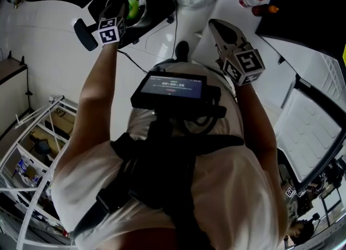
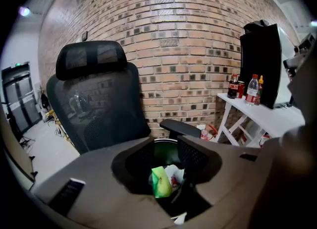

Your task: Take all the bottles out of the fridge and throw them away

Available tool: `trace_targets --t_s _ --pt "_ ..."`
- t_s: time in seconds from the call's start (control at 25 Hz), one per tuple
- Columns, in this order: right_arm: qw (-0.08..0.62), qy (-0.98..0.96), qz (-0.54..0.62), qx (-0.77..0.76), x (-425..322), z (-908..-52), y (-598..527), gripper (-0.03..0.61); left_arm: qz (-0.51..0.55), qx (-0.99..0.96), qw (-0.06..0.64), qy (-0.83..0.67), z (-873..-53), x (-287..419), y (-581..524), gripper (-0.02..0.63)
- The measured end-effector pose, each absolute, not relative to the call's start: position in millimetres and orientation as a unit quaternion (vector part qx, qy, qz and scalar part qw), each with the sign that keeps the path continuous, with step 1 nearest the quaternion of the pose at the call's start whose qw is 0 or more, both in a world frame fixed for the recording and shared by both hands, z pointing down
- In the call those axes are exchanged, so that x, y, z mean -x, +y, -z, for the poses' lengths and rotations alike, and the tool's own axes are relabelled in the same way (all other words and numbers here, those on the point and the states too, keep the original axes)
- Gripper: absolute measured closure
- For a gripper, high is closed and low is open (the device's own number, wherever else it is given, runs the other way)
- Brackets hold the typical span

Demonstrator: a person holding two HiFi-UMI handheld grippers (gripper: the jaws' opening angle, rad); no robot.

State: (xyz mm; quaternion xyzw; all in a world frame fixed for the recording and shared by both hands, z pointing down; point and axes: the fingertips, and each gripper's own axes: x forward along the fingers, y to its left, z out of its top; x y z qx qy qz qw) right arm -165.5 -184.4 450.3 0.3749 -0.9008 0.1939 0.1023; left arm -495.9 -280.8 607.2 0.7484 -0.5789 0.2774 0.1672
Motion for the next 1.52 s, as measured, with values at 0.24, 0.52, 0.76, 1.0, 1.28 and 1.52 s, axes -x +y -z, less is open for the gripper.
trace_targets --t_s 0.24,0.52,0.76,1.0,1.28,1.52 --pt "0.101 -0.9 -0.196 -0.376 166 -451 -185 0.586 -0.282 -0.751 0.163 -0.575 -607 496 -280 0.451" --pt "0.1 -0.898 -0.197 -0.381 161 -452 -183 0.586 -0.28 -0.754 0.157 -0.573 -602 491 -279 0.451" --pt "0.094 -0.897 -0.197 -0.384 158 -452 -180 0.586 -0.273 -0.759 0.165 -0.568 -599 487 -275 0.607" --pt "0.086 -0.896 -0.192 -0.39 153 -449 -179 0.586 -0.252 -0.764 0.163 -0.571 -585 479 -273 0.607" --pt "0.072 -0.892 -0.185 -0.405 139 -442 -171 0.586 -0.216 -0.785 0.141 -0.563 -550 456 -266 0.607" --pt "0.056 -0.888 -0.179 -0.42 134 -433 -168 0.586 -0.172 -0.815 0.117 -0.541 -506 424 -277 0.607"
